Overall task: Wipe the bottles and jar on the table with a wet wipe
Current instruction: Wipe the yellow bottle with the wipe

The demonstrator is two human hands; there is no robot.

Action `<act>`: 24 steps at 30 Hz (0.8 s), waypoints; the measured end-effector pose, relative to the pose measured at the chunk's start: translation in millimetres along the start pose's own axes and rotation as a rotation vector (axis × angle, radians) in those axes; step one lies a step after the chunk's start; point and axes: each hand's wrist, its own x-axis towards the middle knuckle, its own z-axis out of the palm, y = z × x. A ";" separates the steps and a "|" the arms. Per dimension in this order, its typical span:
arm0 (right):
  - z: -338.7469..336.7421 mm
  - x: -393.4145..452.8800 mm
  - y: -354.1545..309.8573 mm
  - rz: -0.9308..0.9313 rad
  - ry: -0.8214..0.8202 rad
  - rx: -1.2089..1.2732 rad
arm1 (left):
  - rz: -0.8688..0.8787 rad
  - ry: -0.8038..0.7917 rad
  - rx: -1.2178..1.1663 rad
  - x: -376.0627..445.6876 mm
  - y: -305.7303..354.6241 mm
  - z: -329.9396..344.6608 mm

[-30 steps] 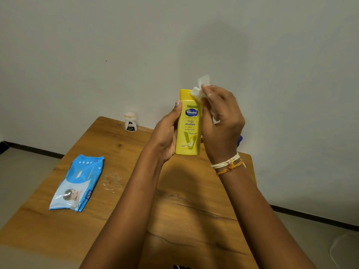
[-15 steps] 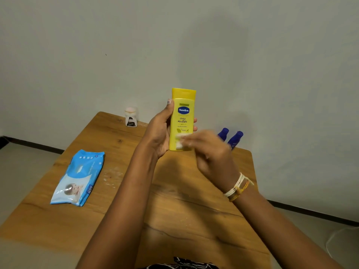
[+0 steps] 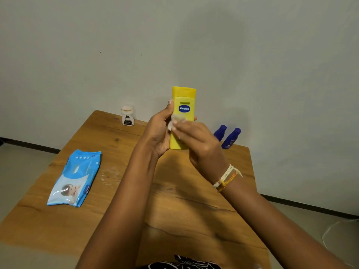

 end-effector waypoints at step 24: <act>4.2 -34.9 5.1 -0.059 -0.021 0.015 | -0.015 0.029 -0.070 1.9 -4.4 -12.2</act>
